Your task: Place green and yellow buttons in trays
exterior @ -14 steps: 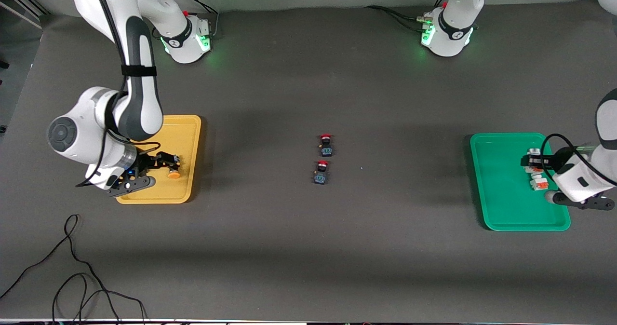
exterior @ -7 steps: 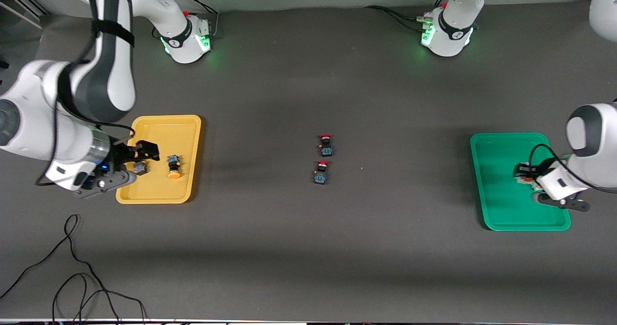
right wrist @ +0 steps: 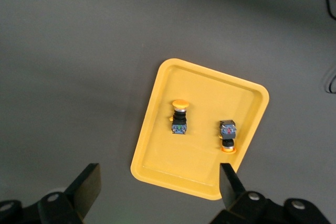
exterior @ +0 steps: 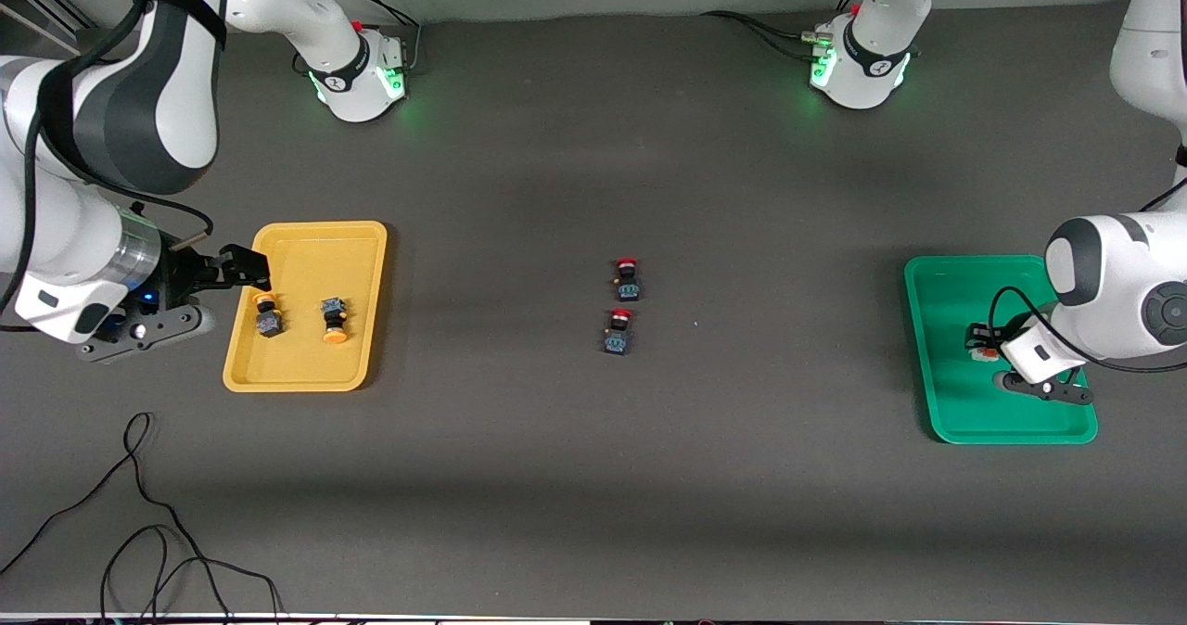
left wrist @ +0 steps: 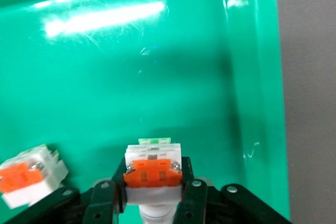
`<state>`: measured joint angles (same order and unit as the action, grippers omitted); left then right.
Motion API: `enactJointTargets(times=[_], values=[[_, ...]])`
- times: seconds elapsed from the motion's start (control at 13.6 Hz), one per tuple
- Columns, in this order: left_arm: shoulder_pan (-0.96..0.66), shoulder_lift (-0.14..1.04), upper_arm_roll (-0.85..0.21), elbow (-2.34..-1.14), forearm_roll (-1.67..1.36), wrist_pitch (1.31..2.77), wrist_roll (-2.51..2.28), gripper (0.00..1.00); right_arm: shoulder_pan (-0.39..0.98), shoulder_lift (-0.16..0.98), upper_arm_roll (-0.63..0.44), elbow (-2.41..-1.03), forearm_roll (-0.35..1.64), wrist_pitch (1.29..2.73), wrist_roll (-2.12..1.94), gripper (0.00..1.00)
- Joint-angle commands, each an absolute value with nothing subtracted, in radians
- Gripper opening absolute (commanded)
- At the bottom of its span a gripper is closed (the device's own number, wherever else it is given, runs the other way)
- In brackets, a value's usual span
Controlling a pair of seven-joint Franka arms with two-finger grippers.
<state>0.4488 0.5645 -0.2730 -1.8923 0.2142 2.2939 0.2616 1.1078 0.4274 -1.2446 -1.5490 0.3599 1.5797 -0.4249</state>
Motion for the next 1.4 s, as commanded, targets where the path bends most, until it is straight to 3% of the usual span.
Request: enactJointTargets(times=[0.0,0.07,0.15,0.44,0.81,0.96,1.33], values=[[0.445,0.558,-0.265,-1.916,0.227,2.326,0.261,0.00,1.045,0.290,-1.114,-1.558,0.244,1.565,-0.304,1.00],[0.443,0.557,-0.267,-1.914,0.229,2.322,0.259,0.37,0.988,0.243,-1.029,-1.569,0.191,1.565,-0.275,1.00],[0.445,0.555,-0.265,-1.914,0.229,2.322,0.262,0.99,0.921,0.200,-0.935,-1.587,0.142,1.566,-0.241,1.00],[0.439,0.493,-0.270,-1.901,0.227,2.258,0.262,1.00,0.544,0.074,-0.512,-1.643,0.032,1.574,-0.173,1.00],[0.436,0.295,-0.316,-1.780,0.206,1.851,0.258,1.00,0.111,-0.005,-0.102,-1.701,-0.002,1.583,-0.156,1.00],[0.434,0.255,-0.333,-1.677,0.158,1.668,0.258,1.00,0.045,-0.012,-0.043,-1.701,-0.008,1.582,-0.158,1.00],[0.422,0.245,-0.351,-1.395,0.144,1.333,0.256,1.00,0.048,-0.015,-0.046,-1.681,-0.017,1.582,-0.152,1.00]])
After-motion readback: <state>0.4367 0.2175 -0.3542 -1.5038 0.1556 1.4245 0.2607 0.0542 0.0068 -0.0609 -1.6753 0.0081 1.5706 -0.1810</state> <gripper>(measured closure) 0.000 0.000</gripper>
